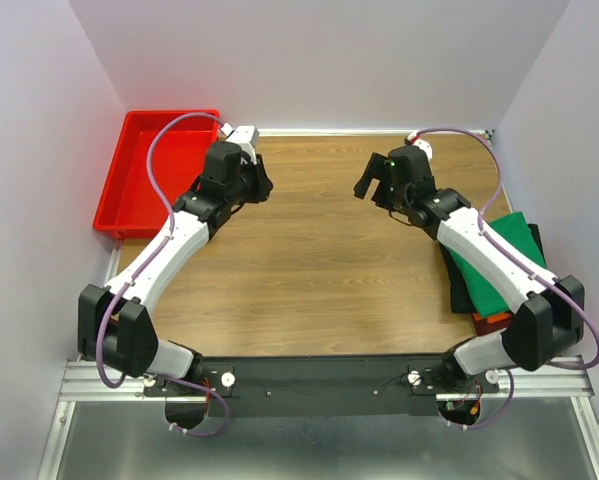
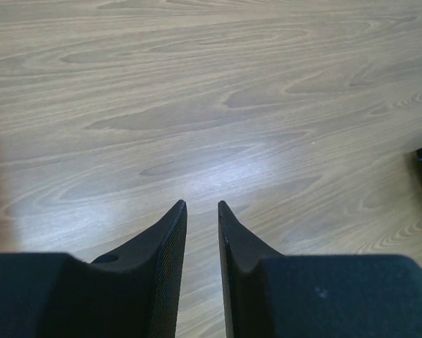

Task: Fold and stack the t-shirts
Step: Reset both grippers

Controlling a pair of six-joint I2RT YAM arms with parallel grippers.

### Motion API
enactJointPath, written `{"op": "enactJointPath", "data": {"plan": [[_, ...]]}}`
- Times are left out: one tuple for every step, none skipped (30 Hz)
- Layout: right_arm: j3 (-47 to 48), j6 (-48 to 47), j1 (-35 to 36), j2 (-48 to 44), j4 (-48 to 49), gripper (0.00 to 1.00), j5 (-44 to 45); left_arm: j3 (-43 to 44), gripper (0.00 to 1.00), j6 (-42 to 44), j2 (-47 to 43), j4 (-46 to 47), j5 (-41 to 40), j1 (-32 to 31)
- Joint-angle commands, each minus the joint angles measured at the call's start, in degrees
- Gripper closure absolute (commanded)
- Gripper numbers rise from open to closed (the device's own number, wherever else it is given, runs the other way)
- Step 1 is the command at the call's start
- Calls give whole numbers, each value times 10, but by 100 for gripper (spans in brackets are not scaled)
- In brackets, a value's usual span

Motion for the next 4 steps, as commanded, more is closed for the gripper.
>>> {"op": "enactJointPath", "data": {"plan": [[-12,-19,2,-23,33,0,51,-10,68,6,-1,18,-9,5],[-15,-20,2,-25,34,0,54,-11,68,6,0,19,-8,5],[-17,-19,1,-26,37,0,55,-11,68,5,1,20,-1,4],[-17,-17,1,-28,38,0,54,-15,68,5,2,22,3,4]]}}
